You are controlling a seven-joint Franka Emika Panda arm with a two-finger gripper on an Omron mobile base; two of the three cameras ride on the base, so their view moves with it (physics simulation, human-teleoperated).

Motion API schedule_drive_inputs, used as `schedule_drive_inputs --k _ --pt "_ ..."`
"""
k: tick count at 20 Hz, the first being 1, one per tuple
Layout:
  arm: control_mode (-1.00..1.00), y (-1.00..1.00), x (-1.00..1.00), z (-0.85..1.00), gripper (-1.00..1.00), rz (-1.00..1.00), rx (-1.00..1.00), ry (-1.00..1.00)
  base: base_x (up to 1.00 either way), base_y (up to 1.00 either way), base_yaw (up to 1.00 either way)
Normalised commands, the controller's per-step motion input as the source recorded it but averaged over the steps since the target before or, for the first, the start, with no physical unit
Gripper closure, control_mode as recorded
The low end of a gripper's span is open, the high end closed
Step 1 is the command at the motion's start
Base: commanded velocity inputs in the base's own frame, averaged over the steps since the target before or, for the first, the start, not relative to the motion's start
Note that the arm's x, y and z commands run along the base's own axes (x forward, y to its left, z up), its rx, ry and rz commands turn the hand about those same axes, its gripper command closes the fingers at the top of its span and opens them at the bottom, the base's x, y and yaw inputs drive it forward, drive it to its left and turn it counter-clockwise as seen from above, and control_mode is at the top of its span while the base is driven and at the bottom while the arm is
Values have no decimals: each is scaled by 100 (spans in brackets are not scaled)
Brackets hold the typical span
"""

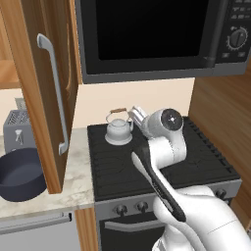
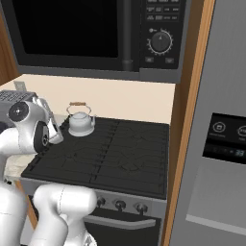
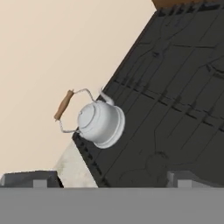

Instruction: Pick the kettle from the cabinet and place it on a stove burner. Then pick the pot from the counter and place it on another stove burner. Finally, turn both burners on.

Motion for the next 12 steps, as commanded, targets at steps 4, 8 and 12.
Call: schedule_drive_inputs --k 4,8,12 --pt "-100 30 0 0 -100 22 14 3 0 0 0" --pt "-100 33 -3 0 -100 24 12 3 0 0 0" --pt "-100 36 -6 0 -100 25 10 1 0 0 0"
